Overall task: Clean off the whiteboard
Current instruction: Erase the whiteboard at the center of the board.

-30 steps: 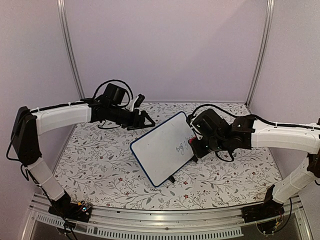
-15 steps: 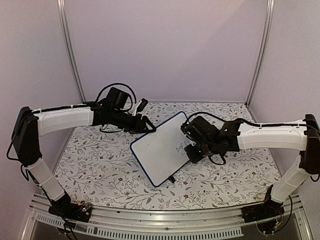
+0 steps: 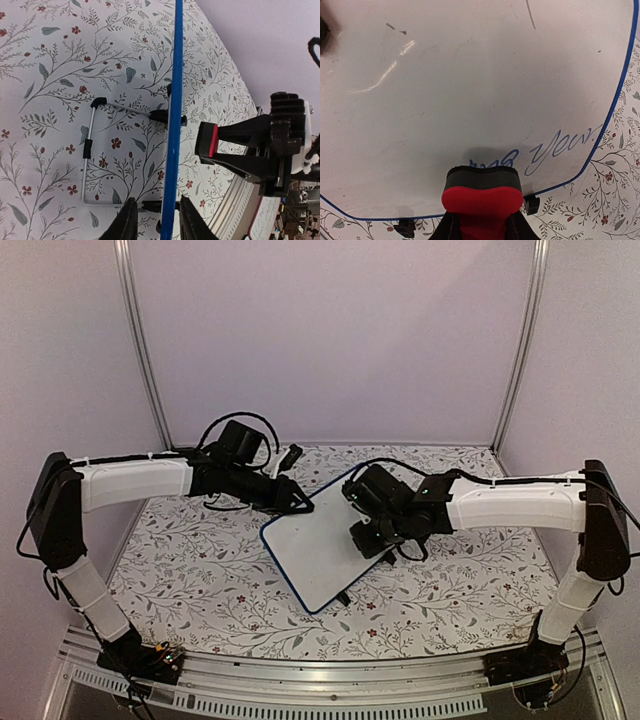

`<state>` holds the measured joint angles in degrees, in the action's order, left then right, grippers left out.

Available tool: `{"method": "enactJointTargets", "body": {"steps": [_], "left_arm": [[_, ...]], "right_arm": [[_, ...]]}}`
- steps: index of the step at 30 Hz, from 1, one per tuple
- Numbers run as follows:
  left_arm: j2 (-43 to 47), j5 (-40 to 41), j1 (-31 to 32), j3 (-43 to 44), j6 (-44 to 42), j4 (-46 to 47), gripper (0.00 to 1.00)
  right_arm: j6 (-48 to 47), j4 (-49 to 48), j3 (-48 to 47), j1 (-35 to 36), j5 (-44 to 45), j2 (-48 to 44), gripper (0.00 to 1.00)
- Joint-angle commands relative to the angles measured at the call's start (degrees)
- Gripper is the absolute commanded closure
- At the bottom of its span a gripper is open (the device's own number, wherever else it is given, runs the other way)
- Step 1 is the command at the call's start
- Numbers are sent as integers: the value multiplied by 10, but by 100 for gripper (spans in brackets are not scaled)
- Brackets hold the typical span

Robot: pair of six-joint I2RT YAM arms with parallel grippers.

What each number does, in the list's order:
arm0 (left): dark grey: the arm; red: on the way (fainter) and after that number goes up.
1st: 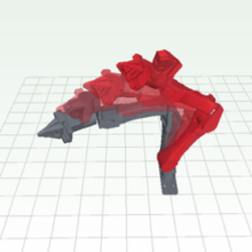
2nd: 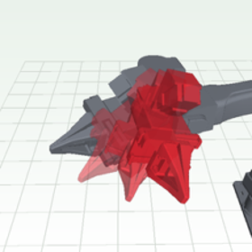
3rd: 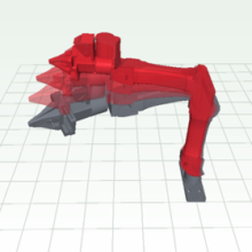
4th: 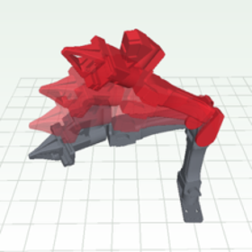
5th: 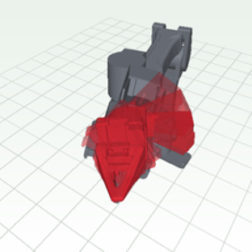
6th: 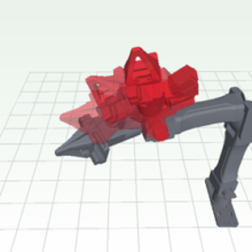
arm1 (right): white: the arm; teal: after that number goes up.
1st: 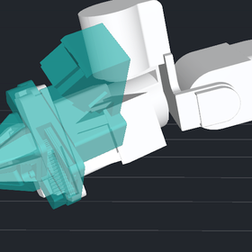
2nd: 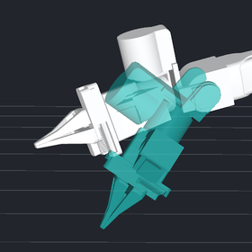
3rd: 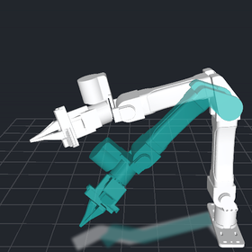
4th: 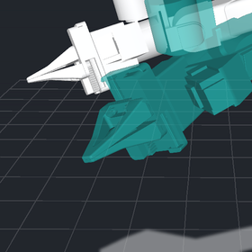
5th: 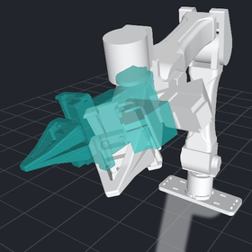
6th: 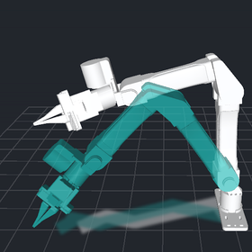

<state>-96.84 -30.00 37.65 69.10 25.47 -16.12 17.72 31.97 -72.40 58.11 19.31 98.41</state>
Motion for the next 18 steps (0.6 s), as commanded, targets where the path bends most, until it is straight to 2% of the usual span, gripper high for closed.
{"method": "enactJointTargets", "body": {"steps": [1, 8, 18], "left_arm": [[-2, -10, 6, -7, -3, 15, 75], [-5, -18, 6, -10, -1, 20, 85], [-6, -23, 6, -11, -1, 23, 93]], "right_arm": [[-13, -2, -32, 1, 1, 29, 76], [-16, 9, -46, 1, 20, 53, 76], [-15, 9, -49, -1, 22, 66, 76]]}}
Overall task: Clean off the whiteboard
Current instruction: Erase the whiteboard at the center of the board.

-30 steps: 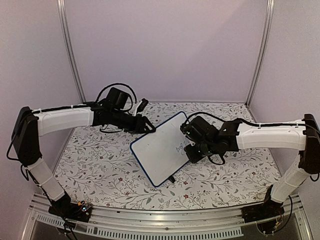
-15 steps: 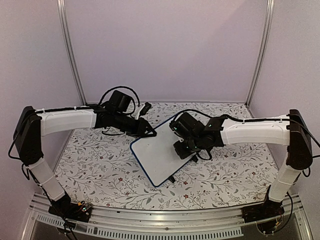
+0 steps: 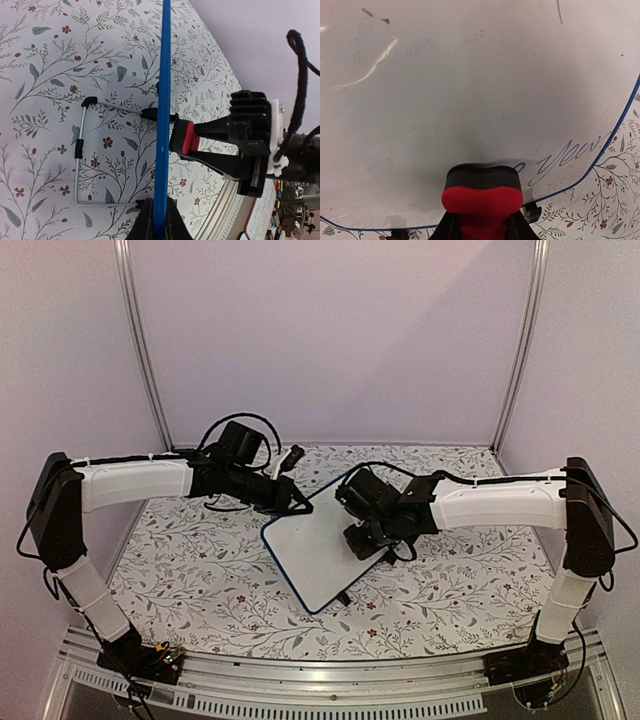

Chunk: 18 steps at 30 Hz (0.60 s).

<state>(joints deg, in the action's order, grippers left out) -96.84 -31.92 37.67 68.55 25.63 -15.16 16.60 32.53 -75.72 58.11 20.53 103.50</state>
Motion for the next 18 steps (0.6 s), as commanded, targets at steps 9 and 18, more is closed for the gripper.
{"method": "enactJointTargets", "body": {"steps": [9, 18], "left_arm": [[-7, -9, 6, -8, -1, 17, 99], [-7, -14, 6, -8, 1, 20, 99]], "right_arm": [[7, 3, 16, -2, 4, 18, 76], [23, 0, 55, -1, -11, 8, 76]]}}
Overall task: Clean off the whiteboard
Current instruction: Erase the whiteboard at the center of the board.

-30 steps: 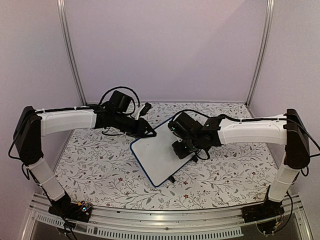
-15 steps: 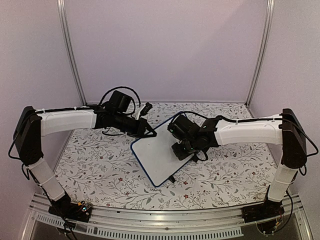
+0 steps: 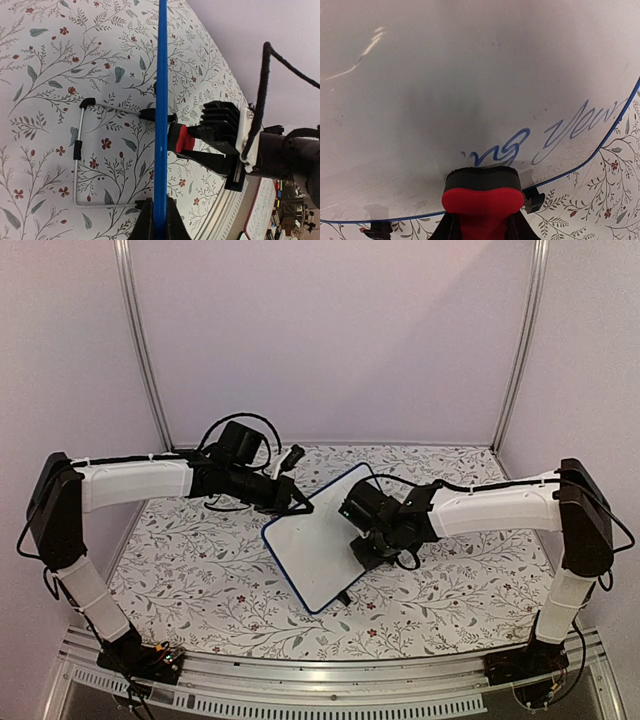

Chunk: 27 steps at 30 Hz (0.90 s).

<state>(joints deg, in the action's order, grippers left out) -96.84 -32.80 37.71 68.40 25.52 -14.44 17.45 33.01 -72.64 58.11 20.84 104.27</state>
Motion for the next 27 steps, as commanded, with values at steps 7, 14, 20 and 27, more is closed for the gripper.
{"method": "enactJointTargets", "body": {"steps": [7, 14, 20, 27], "left_arm": [[-9, -5, 5, -8, 3, 13, 100], [-10, -7, 5, -8, 4, 14, 100], [-12, -7, 6, -7, 4, 15, 100], [-11, -7, 5, -7, 3, 15, 100]], "right_arm": [[15, 1, 25, -1, -14, -6, 76], [-9, 9, -36, -3, 10, -2, 76], [-30, 16, -84, -9, 22, 23, 76], [-33, 11, -56, -22, 13, 35, 75]]}}
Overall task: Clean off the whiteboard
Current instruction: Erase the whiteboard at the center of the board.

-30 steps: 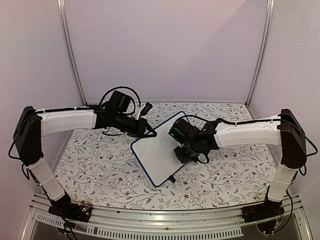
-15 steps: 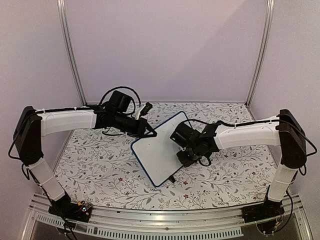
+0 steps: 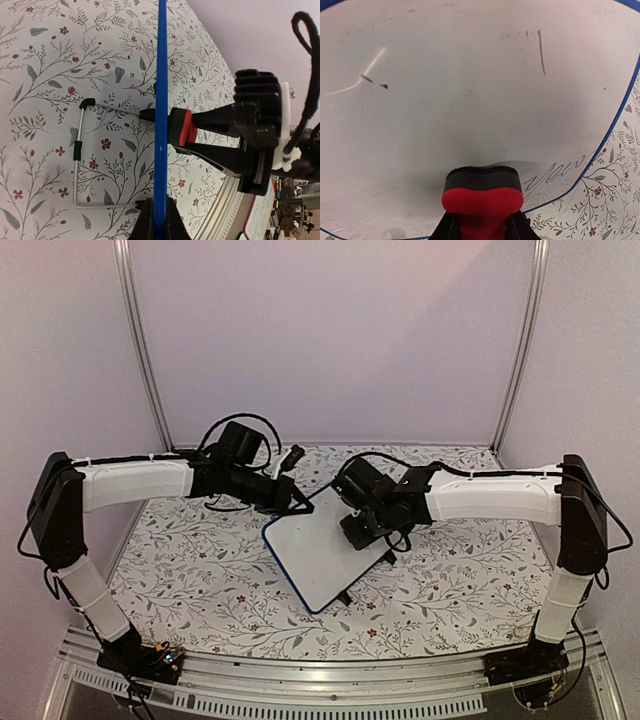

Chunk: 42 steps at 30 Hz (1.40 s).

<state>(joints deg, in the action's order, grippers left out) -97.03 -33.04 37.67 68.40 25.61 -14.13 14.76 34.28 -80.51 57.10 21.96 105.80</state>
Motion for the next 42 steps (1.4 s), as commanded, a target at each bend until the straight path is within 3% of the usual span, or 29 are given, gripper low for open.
{"method": "enactJointTargets", "body": {"steps": [1, 13, 29, 42], "left_arm": [[-10, -6, 6, -8, 3, 12, 100], [-11, -9, 6, -9, 6, 14, 100], [-10, -9, 5, -9, 6, 14, 100], [-12, -11, 4, -9, 7, 14, 100]], "right_arm": [[-3, -3, 32, -13, 0, 19, 76], [28, -26, 115, -13, -31, -7, 76], [-10, -11, -1, -12, -28, 16, 76], [19, -32, 117, -12, -36, -10, 76]]}}
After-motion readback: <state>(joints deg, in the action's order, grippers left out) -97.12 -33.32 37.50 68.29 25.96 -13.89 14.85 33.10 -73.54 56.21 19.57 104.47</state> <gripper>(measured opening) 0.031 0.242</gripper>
